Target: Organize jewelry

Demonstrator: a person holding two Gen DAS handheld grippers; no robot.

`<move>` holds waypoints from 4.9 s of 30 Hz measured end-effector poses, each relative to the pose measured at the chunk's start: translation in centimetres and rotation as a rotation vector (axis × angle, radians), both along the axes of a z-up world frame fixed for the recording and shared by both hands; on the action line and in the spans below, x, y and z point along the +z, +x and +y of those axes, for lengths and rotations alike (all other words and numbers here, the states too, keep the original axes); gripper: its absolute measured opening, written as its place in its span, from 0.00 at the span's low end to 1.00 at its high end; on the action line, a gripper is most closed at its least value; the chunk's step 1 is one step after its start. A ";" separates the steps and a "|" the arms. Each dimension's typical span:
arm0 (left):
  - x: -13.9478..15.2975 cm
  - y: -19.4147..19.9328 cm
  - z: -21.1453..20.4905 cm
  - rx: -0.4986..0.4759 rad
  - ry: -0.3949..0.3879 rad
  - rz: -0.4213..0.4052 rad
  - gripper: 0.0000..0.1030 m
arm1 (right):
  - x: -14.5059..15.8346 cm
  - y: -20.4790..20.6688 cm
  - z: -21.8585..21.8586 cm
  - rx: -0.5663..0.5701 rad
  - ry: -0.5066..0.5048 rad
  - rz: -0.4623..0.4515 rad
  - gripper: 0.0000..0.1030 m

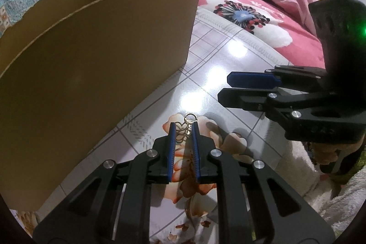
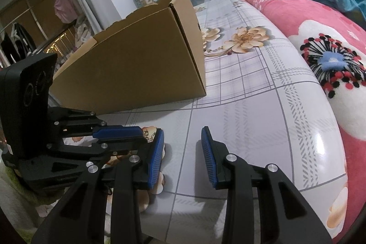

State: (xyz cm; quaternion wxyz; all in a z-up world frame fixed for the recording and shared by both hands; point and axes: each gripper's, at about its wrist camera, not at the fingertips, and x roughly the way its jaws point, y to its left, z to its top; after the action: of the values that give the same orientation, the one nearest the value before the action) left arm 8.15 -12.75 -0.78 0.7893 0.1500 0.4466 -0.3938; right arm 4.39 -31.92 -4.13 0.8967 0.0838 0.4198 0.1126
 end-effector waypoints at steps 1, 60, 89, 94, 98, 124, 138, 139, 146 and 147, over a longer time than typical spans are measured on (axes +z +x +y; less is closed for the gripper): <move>0.2 -0.1 0.2 0.001 -0.007 -0.004 0.12 | 0.0 0.0 0.0 0.000 0.000 0.000 0.33; 1.4 -0.1 5.4 0.118 -0.089 -0.044 0.12 | 0.0 0.0 4.1 0.166 -0.180 0.066 0.02; 1.0 0.4 5.7 0.132 -0.091 -0.038 0.12 | -0.4 2.6 5.0 0.239 -0.239 0.083 0.11; 1.1 0.3 5.7 0.130 -0.093 -0.040 0.12 | -0.2 2.1 4.6 0.219 -0.224 0.075 0.11; 1.7 -0.2 5.8 0.124 -0.099 -0.052 0.12 | 0.9 1.4 4.3 0.201 -0.220 0.050 0.11; 10.7 5.2 6.7 0.203 -0.170 -0.204 0.12 | 9.8 7.3 7.8 0.144 -0.133 -0.218 0.11; 7.9 10.0 5.7 0.310 -0.086 -0.121 0.14 | 8.4 11.4 8.5 0.054 -0.167 -0.201 0.16; 7.9 9.9 5.7 0.311 -0.086 -0.124 0.14 | 8.5 11.2 8.4 0.052 -0.164 -0.206 0.19; 8.6 9.3 5.9 0.315 -0.098 -0.148 0.28 | 9.3 10.6 7.8 0.037 -0.133 -0.233 0.34; 8.7 9.1 6.0 0.317 -0.102 -0.151 0.30 | 9.4 10.5 7.7 0.037 -0.130 -0.236 0.35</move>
State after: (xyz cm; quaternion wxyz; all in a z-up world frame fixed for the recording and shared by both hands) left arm 17.28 -6.74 7.92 0.8793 0.0664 0.3836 -0.2742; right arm 14.90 -24.23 5.29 0.9411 0.0041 0.3195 0.1109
